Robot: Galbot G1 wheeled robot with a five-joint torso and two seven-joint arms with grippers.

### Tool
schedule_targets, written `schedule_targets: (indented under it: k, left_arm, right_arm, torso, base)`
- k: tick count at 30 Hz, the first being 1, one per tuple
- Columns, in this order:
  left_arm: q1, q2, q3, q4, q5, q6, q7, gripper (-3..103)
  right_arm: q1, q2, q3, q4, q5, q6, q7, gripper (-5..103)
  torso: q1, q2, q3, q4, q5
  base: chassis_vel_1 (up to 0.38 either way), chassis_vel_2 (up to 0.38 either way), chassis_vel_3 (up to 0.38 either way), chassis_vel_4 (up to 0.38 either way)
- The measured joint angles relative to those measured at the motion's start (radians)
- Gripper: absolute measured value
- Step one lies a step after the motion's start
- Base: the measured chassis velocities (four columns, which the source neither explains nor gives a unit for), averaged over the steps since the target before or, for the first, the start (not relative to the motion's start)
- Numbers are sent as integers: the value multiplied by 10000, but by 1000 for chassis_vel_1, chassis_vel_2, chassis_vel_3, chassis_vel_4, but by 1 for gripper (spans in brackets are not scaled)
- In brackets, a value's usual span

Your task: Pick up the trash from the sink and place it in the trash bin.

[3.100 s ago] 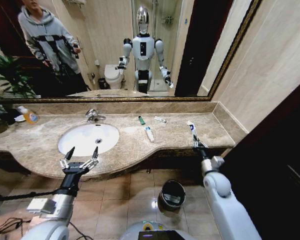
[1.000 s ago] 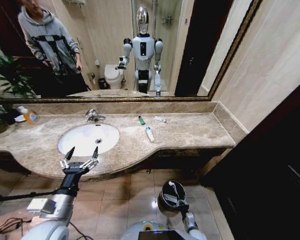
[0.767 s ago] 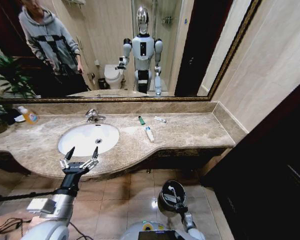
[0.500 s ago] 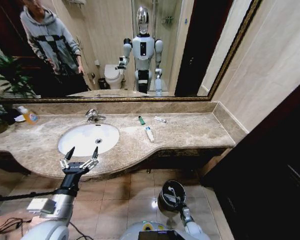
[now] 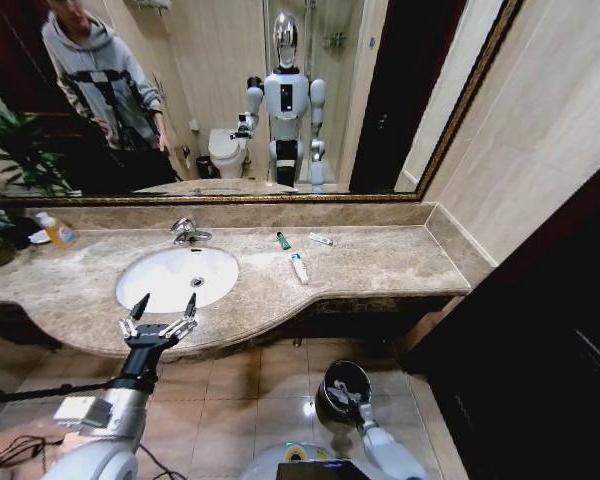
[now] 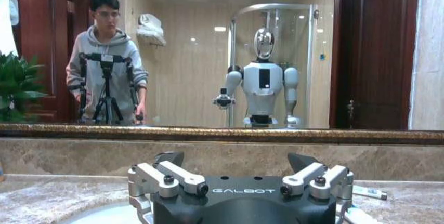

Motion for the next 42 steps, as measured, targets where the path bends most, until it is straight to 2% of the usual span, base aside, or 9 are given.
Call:
schedule_targets:
  k: [5, 12, 16, 20, 27, 29, 31, 40, 42]
  left_arm:
    - [0, 0, 0, 0, 0, 0, 0, 100]
    - [-1, 0, 1, 0, 0, 0, 0, 100]
    - [0, -1, 0, 0, 0, 0, 0, 100]
    - [0, 0, 0, 0, 0, 0, 0, 100]
    - [0, 0, 1, 0, 0, 0, 0, 100]
    - [0, 0, 0, 0, 0, 0, 0, 100]
    - [0, 0, 0, 0, 0, 0, 0, 100]
    - [0, 0, 0, 0, 0, 0, 0, 100]
    - [0, 0, 1, 0, 0, 0, 0, 100]
  right_arm:
    - [-12, -9, -11, 67, -57, 2, -83, 3]
    - [-189, -32, -18, 361, -139, 47, -211, 36]
    - [-317, -52, -23, 577, -146, 51, -289, 41]
    - [-447, -70, -13, 784, -151, 73, -316, 62]
    - [-635, -42, 3, 977, -95, 235, -251, 90]
    - [-683, -21, 4, 1068, -73, 305, -182, 90]
    - [-1129, 57, -24, 1985, 73, 351, 13, 100]
    - [-2637, 66, -134, 4932, 359, -127, 110, 100]
    - [-3506, 9, -229, 6605, 863, -406, 152, 100]
  torso:
    - [0, 0, 0, 0, 0]
    - [0, 0, 0, 0, 0]
    - [0, 0, 0, 0, 1]
    - [0, 0, 0, 0, 0]
    - [0, 0, 0, 0, 0]
    - [0, 0, 0, -1, 0]
    - [0, 0, 0, 0, 1]
    - [0, 0, -1, 0, 1]
    - [0, 0, -1, -1, 0]
  base:
    - [0, 0, 0, 0]
    - [0, 0, 0, 0]
    - [0, 0, 0, 0]
    - [0, 0, 0, 0]
    - [0, 0, 0, 0]
    - [0, 0, 0, 0]
    - [0, 0, 0, 0]
    - [0, 0, 0, 0]
    - [0, 0, 0, 0]
